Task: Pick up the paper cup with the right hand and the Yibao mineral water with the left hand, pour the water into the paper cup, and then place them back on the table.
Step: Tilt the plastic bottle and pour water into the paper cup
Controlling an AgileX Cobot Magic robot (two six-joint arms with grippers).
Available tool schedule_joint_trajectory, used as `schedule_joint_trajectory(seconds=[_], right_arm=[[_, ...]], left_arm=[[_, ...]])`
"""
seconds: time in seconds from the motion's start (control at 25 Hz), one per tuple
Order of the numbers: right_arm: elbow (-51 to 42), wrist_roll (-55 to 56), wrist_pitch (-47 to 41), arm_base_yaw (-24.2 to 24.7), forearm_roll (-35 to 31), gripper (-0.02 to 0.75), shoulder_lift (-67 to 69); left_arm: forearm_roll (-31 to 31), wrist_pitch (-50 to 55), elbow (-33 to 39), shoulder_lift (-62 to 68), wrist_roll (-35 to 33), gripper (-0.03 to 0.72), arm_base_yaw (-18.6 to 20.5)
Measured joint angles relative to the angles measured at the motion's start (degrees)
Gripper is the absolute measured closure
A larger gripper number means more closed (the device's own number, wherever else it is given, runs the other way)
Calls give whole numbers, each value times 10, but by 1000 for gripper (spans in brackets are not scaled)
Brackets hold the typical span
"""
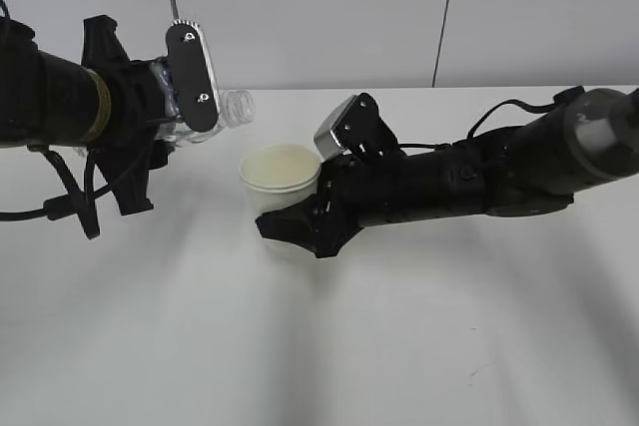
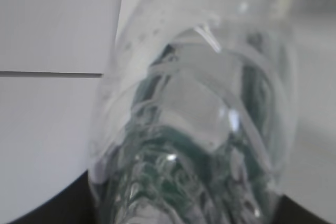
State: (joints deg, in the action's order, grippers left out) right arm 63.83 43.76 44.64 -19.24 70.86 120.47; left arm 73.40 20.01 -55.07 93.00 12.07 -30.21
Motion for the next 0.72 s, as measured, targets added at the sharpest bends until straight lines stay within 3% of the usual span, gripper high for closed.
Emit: schedule_joint_trajectory(seconds=[0.72], right_arm=[[3, 2, 2, -7, 2, 187, 0]], left_arm=[[60, 12, 0, 0, 0, 341, 0]])
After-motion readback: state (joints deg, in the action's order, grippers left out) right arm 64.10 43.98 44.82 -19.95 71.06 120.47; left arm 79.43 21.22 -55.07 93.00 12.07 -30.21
